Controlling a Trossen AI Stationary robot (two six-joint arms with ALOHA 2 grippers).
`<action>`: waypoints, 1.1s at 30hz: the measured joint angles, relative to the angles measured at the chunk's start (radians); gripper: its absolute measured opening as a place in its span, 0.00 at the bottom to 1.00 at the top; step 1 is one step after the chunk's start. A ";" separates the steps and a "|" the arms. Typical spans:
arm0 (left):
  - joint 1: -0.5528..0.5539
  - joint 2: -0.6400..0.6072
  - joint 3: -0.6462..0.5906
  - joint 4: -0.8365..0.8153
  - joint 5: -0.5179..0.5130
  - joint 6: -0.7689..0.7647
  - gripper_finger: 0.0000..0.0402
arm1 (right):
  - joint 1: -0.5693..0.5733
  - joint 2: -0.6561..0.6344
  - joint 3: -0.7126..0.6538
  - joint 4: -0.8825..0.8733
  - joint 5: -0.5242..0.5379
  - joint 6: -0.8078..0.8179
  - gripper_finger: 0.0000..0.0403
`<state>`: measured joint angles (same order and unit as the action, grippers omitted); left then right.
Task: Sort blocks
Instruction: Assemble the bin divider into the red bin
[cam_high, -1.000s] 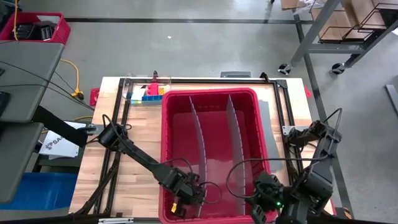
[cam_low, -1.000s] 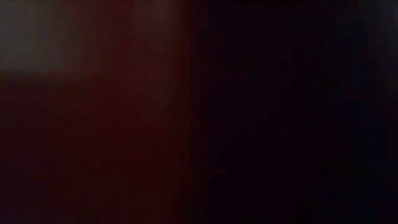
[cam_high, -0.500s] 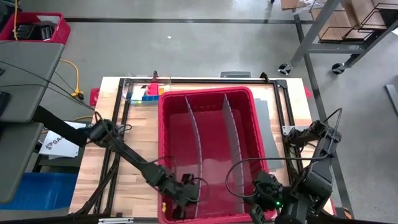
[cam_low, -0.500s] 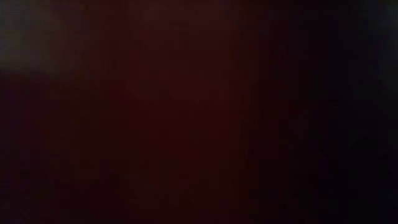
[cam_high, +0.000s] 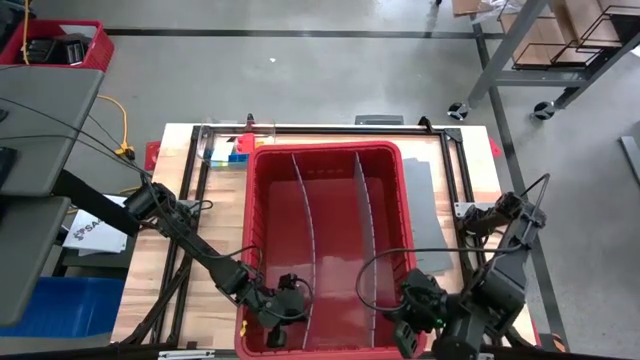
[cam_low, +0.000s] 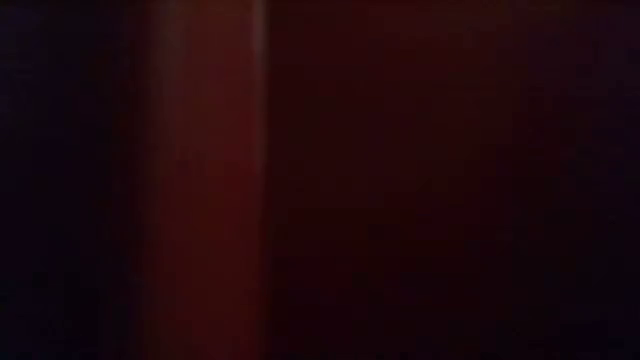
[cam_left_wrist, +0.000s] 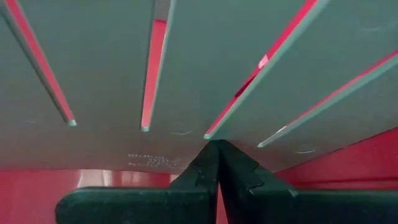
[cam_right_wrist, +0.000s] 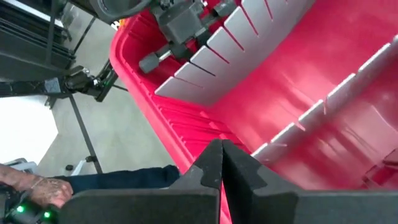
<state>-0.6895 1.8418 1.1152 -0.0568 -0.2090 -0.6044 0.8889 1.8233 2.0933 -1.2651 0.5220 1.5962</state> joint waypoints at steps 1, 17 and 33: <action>0.000 0.004 0.000 0.000 0.002 0.005 0.00 | -0.004 0.000 0.000 0.004 0.000 -0.004 0.00; -0.021 -0.090 -0.015 -0.245 -0.032 0.044 0.00 | -0.019 0.000 0.000 0.032 -0.005 -0.077 0.00; 0.037 -0.314 -0.010 -0.574 -0.059 -0.025 0.00 | -0.025 0.000 0.000 0.027 0.024 -0.108 0.00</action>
<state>-0.6524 1.5278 1.1053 -0.6312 -0.2683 -0.6295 0.8639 1.8233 2.0933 -1.2384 0.5465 1.4882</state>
